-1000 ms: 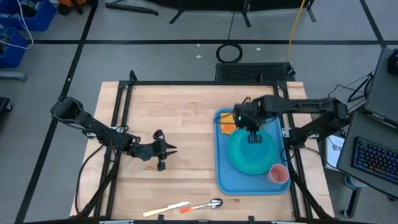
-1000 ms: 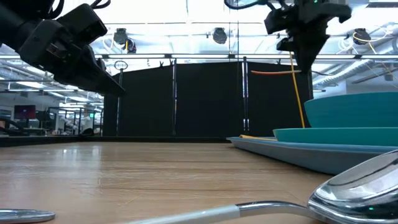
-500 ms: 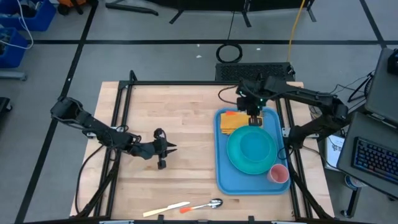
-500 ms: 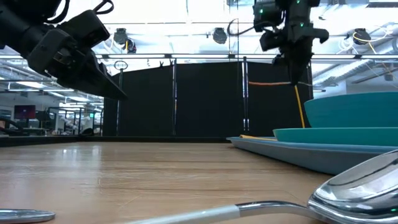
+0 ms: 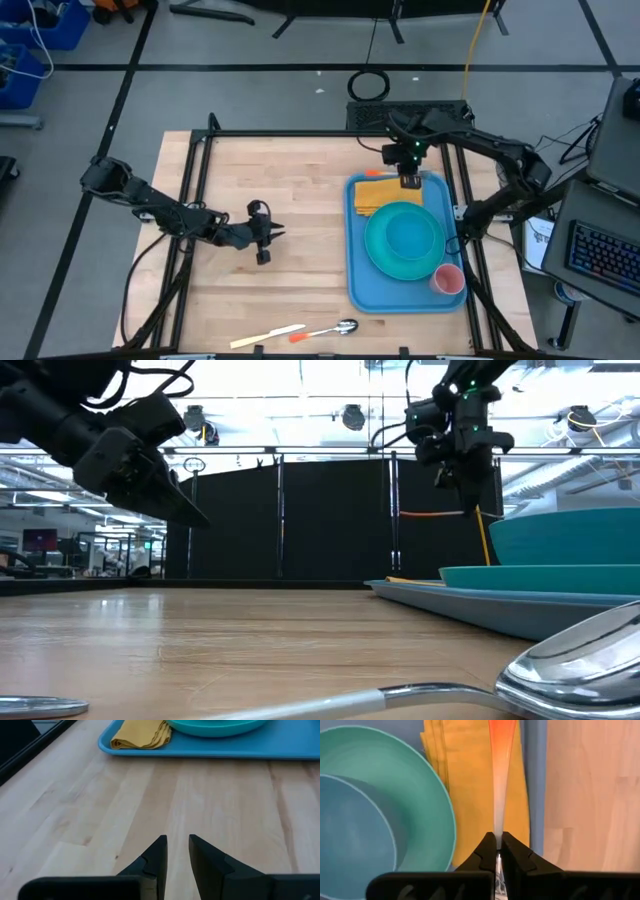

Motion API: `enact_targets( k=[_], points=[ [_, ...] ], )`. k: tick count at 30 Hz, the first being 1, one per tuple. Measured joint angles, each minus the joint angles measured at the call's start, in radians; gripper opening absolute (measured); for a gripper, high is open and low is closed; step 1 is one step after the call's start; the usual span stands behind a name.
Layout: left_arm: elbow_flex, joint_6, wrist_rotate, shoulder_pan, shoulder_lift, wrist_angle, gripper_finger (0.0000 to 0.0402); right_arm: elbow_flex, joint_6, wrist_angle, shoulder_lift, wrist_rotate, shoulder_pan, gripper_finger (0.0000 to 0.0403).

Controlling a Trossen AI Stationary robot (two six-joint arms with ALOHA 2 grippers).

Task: Set up tray
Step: Put the orange fork on the napkin to the left of the blue plate

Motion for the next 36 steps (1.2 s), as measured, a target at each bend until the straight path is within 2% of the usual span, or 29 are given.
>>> enact_targets(
  k=[18, 36],
  points=[
    [0.0, 0.004, 0.001, 0.022, 0.0, -0.038, 0.0085, 0.0, -0.072, 0.067, 0.165, -0.038, -0.027, 0.0],
    [0.0, 0.002, 0.002, 0.021, 0.0, -0.052, 0.0085, 0.0, -0.064, 0.104, 0.238, -0.059, 0.0, 0.0]
  ],
)
